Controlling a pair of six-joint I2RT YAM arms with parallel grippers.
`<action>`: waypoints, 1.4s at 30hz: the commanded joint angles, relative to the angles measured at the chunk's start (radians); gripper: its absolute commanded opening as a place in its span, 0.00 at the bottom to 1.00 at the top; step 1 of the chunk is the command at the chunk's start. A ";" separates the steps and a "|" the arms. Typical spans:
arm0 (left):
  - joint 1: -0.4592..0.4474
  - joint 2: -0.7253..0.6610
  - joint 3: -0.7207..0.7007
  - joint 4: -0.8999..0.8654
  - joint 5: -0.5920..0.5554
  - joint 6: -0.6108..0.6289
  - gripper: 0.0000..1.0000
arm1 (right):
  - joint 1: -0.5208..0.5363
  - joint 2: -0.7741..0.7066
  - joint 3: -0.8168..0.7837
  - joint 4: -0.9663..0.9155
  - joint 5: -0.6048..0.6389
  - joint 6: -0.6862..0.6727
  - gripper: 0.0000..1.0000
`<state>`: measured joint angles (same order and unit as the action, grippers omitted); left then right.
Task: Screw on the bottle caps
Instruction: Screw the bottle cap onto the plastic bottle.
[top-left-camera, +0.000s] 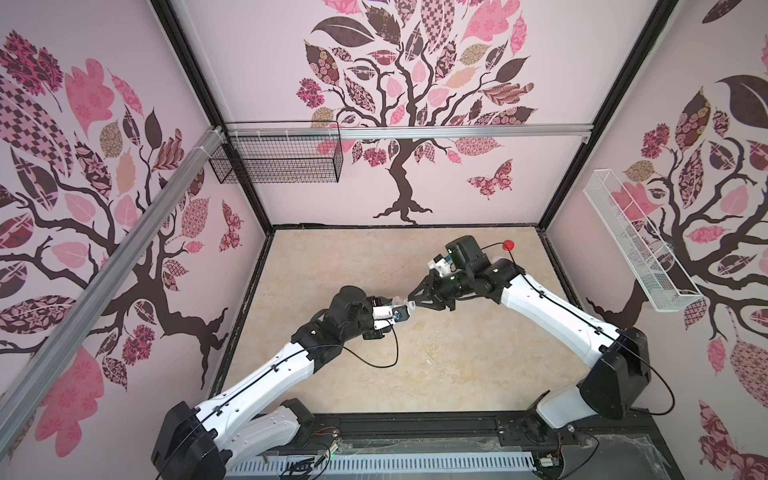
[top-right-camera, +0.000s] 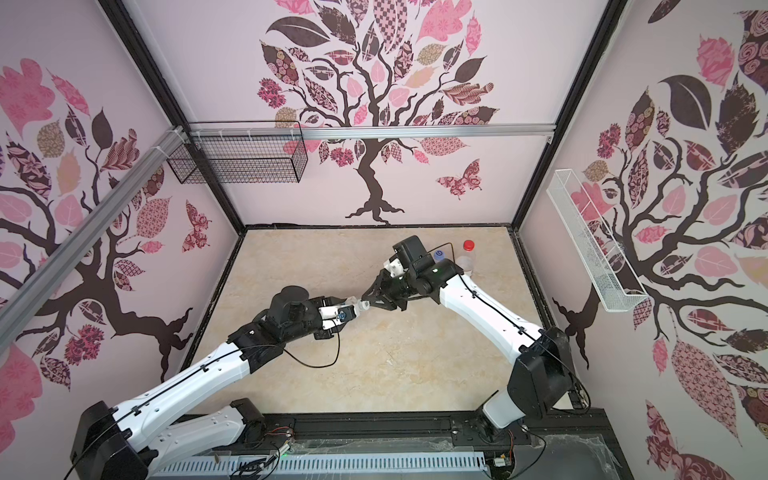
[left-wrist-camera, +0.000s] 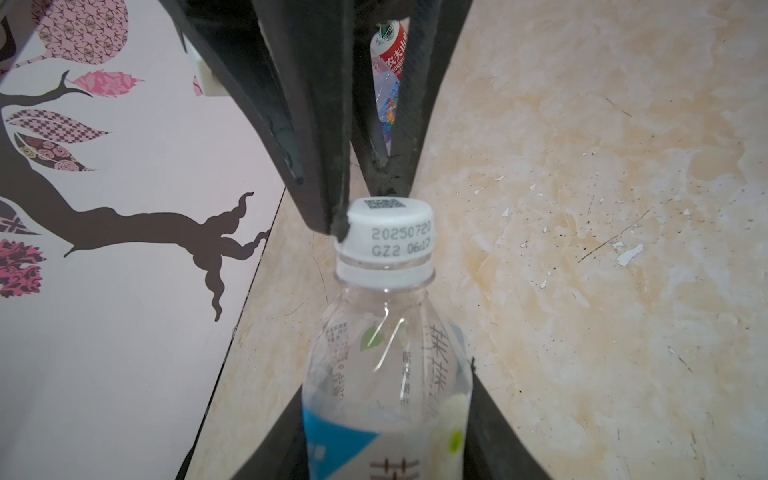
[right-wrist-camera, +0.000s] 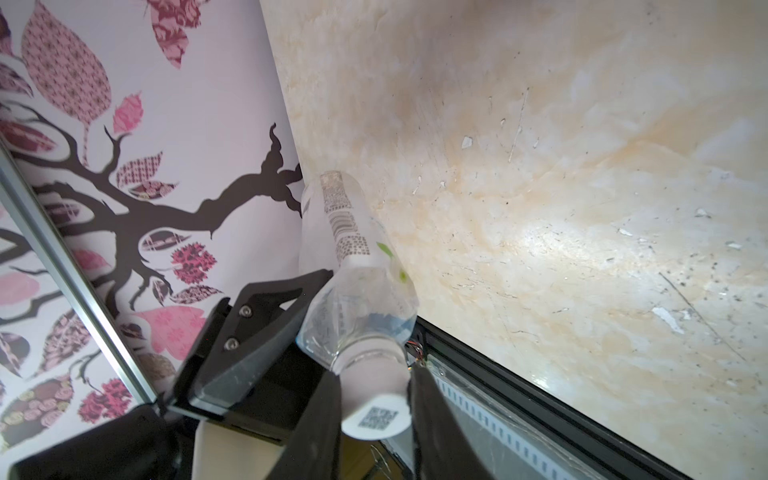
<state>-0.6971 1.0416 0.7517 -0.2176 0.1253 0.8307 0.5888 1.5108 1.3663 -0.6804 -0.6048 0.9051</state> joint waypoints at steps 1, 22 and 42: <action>0.022 -0.013 0.046 -0.003 0.031 -0.012 0.30 | -0.021 -0.042 0.081 0.047 0.053 -0.114 0.29; 0.175 0.134 0.288 -0.390 0.643 -0.035 0.32 | 0.089 -0.253 0.009 -0.193 -0.026 -2.046 0.65; 0.173 0.112 0.287 -0.396 0.658 -0.031 0.33 | 0.129 -0.113 0.112 -0.253 -0.023 -2.091 0.32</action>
<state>-0.5224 1.1614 1.0183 -0.6182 0.7609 0.7891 0.7101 1.3827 1.4284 -0.9192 -0.5987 -1.2079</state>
